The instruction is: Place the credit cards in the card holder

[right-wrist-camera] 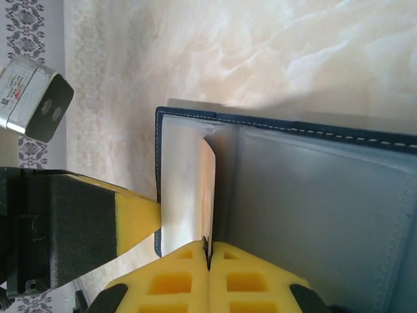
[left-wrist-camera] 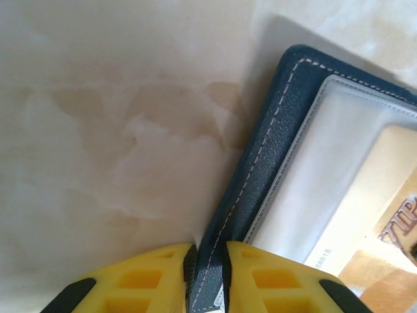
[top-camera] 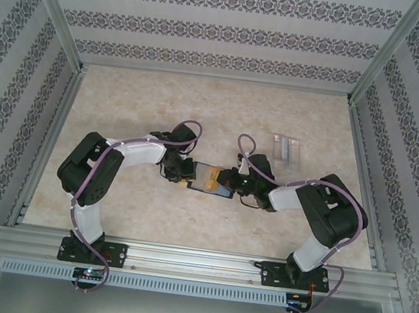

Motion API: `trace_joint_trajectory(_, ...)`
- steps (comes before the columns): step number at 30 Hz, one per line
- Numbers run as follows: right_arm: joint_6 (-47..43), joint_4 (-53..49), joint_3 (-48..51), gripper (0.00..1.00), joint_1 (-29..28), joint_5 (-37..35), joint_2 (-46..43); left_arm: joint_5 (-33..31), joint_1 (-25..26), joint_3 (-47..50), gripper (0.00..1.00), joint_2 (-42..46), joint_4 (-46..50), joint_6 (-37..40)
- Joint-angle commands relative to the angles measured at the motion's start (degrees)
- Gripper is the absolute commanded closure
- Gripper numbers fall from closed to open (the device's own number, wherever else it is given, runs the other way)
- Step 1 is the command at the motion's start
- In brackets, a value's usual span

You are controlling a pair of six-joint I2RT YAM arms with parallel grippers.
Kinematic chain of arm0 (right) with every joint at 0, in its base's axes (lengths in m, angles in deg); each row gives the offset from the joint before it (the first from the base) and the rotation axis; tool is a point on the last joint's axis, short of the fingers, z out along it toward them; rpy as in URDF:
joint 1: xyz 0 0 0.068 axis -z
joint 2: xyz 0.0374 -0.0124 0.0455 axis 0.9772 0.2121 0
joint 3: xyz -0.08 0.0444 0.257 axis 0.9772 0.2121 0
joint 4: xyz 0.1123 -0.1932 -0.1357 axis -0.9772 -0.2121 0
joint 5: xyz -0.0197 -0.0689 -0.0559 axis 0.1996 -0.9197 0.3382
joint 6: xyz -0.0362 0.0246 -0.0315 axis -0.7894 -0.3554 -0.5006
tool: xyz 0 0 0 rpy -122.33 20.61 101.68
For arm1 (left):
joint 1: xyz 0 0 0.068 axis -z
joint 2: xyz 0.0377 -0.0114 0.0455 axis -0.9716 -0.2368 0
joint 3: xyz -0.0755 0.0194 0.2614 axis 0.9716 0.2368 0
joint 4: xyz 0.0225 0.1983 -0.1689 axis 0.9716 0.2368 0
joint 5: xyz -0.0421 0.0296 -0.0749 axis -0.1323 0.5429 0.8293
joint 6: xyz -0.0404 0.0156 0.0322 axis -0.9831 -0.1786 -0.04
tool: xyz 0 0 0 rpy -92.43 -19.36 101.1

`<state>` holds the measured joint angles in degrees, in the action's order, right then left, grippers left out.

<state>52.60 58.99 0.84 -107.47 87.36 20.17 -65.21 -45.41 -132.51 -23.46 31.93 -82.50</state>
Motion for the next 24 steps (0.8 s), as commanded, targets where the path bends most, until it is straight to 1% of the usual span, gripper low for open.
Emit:
trace_joint_trajectory(1,-0.06,-1.29,-0.87,1.0,-2.04,-2.12,0.85,-4.47,-1.87,1.19,0.77,-3.07,4.61,1.8)
trace_joint_trajectory(8,4.03,2.44,-2.02,1.0,-2.27,-2.05,4.6,-3.99,-1.82,1.51,0.78,-3.25,4.24,1.92)
trace_joint_trajectory(13,5.2,2.9,-2.17,1.0,-2.18,-3.63,4.92,-4.13,-1.86,2.0,0.79,-2.99,4.17,2.0)
trace_joint_trajectory(17,6.11,2.88,-3.61,1.0,-2.34,-3.05,5.51,-4.06,-1.86,2.18,0.79,-2.99,3.82,1.81)
trace_joint_trajectory(24,7.86,3.47,-5.47,1.0,-6.14,-4.44,7.84,-3.56,-1.84,2.18,0.79,-2.67,3.55,1.41)
